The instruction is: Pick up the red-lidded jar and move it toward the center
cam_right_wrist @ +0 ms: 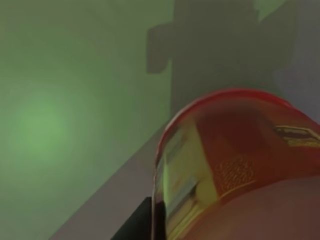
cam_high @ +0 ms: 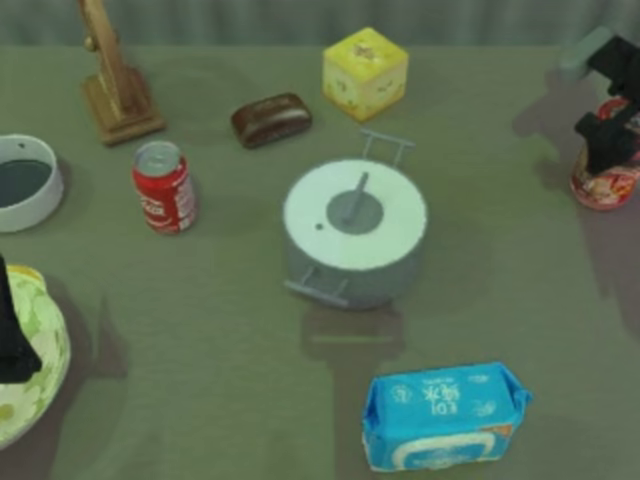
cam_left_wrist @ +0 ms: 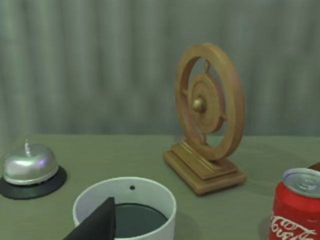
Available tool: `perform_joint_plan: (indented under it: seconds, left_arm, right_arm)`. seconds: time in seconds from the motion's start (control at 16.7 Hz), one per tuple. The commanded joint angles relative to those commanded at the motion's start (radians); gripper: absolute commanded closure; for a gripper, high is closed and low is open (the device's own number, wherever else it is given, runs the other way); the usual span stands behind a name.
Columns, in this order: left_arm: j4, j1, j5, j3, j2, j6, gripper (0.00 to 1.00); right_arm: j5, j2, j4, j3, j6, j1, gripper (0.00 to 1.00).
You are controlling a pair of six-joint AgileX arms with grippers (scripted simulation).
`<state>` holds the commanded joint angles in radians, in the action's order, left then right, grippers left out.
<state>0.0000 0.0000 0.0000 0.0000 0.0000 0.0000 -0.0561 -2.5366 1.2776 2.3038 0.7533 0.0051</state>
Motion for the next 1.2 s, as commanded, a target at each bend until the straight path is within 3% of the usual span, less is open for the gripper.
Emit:
perform_joint_plan:
  seconds: [0.54, 1.2]
  left_arm:
    - [0.000, 0.000, 0.000, 0.000, 0.000, 0.000, 0.00]
    - [0.000, 0.000, 0.000, 0.000, 0.000, 0.000, 0.00]
  right_arm:
    - [-0.001, 0.015, 0.002, -0.015, -0.001, -0.002, 1.00]
    - [-0.005, 0.493, 0.052, -0.438, -0.004, 0.013, 1.00]
